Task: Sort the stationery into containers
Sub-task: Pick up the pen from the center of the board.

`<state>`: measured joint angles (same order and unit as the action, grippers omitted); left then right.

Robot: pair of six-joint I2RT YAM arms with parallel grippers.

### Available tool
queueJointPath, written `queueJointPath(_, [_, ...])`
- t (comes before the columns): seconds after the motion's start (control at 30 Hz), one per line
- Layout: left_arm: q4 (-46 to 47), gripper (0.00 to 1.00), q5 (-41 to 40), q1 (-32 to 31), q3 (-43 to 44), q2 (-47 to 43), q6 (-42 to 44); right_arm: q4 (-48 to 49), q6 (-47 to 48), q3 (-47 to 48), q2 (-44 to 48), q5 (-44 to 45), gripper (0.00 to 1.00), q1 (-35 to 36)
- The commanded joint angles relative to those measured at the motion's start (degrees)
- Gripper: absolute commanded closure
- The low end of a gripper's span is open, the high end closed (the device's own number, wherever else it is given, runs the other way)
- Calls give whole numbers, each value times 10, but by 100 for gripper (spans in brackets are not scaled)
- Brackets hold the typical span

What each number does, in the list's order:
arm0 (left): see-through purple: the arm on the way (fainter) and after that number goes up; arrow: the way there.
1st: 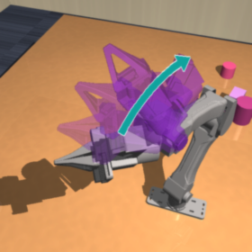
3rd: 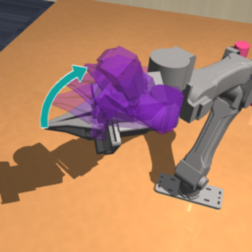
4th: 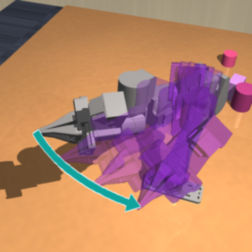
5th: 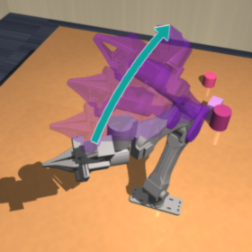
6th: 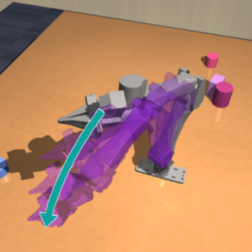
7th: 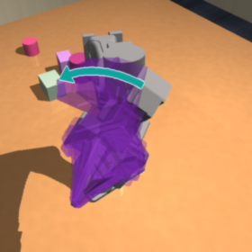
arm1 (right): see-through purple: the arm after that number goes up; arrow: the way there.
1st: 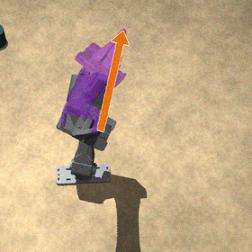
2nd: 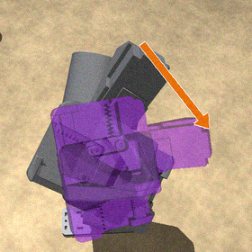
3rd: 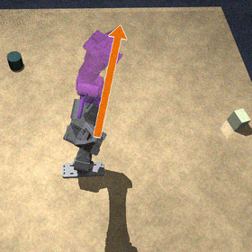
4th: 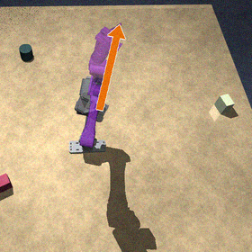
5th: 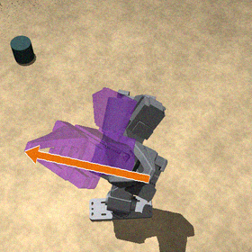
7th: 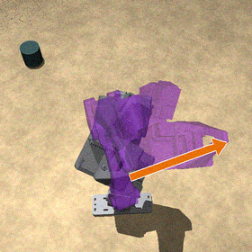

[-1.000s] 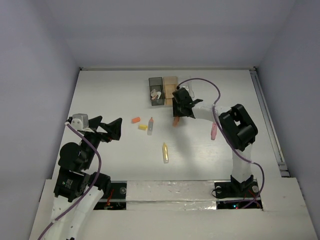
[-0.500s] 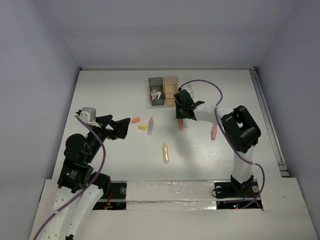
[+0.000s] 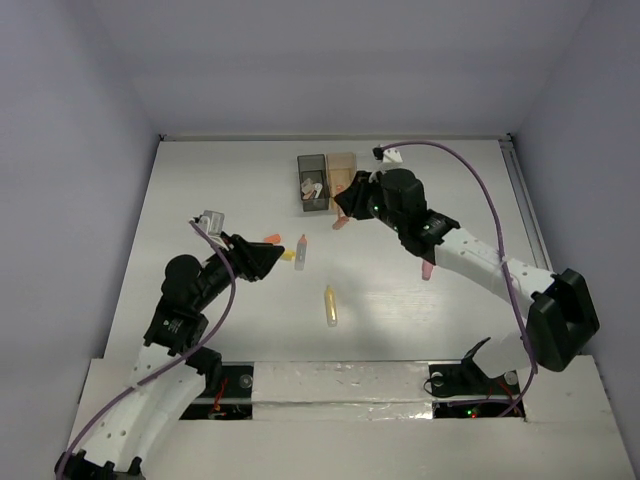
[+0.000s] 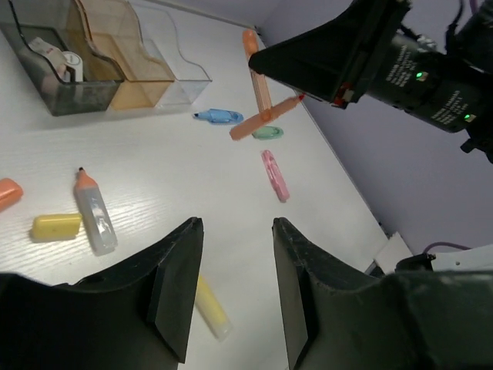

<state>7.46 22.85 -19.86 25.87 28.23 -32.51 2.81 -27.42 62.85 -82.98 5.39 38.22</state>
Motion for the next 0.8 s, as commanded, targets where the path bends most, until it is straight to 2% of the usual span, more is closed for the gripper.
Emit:
queueJointPath(0.0, [97,62,-9,-21,-10,8,-30,66,-23,3,23,-50,98,26])
queueJointPath(0.23, [155,57,-79,-63,-16,31,-5,69,-37,28,51,-131,98,46])
queueJointPath(0.37, [243,50,-97,-95,-52,45,6,69,-54,20,72,-159,98,46])
queueJointPath(0.43, [277,50,-114,-128,-61,58,26,71,-65,17,77,-175,98,46])
queueJointPath(0.63, [295,47,-213,-242,-52,93,101,65,-78,19,95,-185,98,46])
queueJointPath(0.77, [303,43,-277,-290,-37,110,158,69,-91,20,98,-201,97,46])
